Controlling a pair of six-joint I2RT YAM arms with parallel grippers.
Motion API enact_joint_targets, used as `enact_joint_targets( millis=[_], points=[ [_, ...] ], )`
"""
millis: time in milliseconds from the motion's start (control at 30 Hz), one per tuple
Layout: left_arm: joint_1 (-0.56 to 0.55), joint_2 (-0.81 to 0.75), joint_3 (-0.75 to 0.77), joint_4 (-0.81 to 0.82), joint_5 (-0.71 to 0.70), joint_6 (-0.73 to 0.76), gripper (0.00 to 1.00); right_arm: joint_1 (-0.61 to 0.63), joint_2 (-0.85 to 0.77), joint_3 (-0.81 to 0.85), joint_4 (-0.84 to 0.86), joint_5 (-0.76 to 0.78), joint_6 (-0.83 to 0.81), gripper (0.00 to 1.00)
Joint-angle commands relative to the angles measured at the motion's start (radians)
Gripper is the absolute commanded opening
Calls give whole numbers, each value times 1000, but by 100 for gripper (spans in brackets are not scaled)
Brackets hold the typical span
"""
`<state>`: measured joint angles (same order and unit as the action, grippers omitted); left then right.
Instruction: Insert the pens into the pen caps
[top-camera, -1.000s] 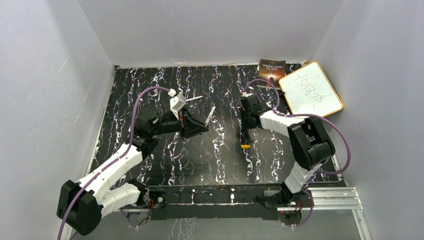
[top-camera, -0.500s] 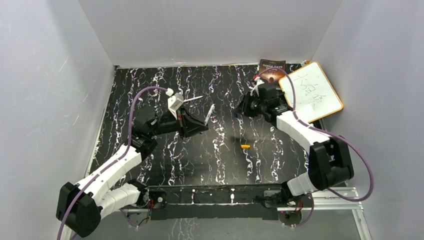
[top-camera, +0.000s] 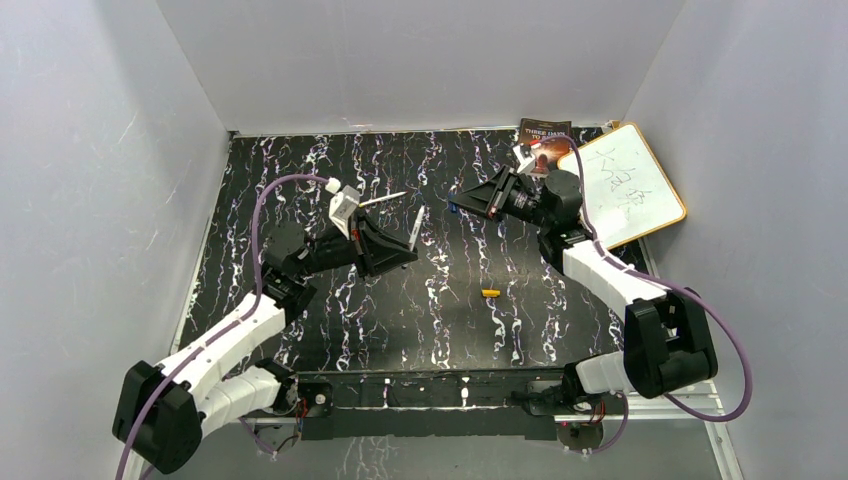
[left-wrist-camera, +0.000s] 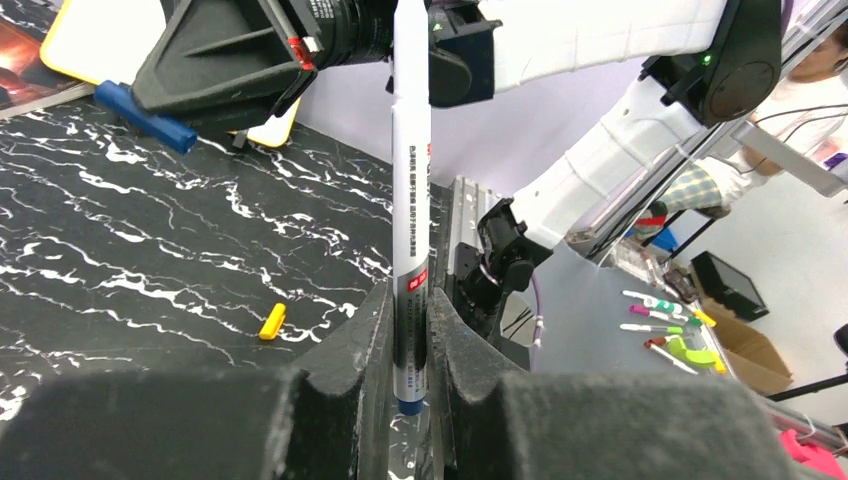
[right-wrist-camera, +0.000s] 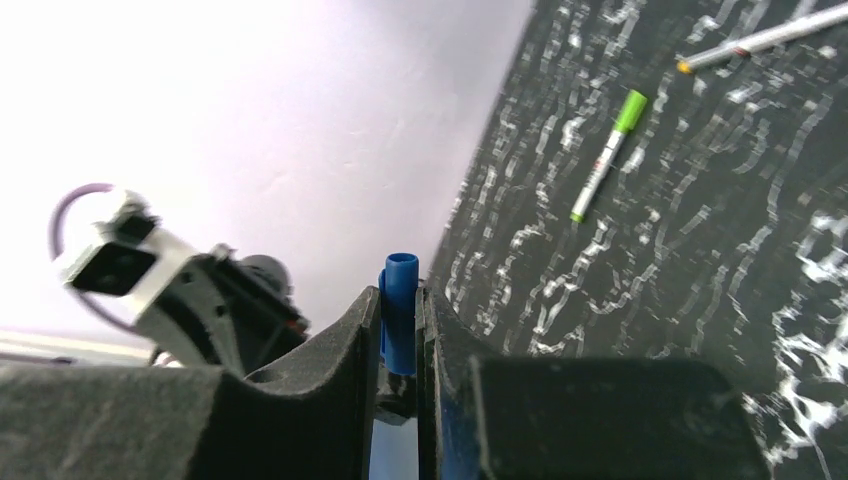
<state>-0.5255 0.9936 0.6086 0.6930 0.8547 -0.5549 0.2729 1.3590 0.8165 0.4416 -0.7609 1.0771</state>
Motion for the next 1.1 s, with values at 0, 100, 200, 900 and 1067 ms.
enact_joint_targets(
  millis=[0, 100, 200, 900, 1067],
  points=[
    [3, 33, -52, 254, -5, -156, 0, -5, -31, -57, 465, -27, 208, 0],
    [-5, 67, -100, 393, -28, -269, 0, -5, -27, -113, 663, 37, 264, 0],
    [-18, 100, -141, 502, -49, -341, 0, -5, -17, -144, 801, 94, 292, 0],
    [-47, 76, -141, 461, -18, -262, 0, 24, 93, -74, 1376, -233, 303, 0],
    [-45, 77, -125, 444, 1, -249, 0, 31, 63, -81, 1375, -274, 200, 0]
  ],
)
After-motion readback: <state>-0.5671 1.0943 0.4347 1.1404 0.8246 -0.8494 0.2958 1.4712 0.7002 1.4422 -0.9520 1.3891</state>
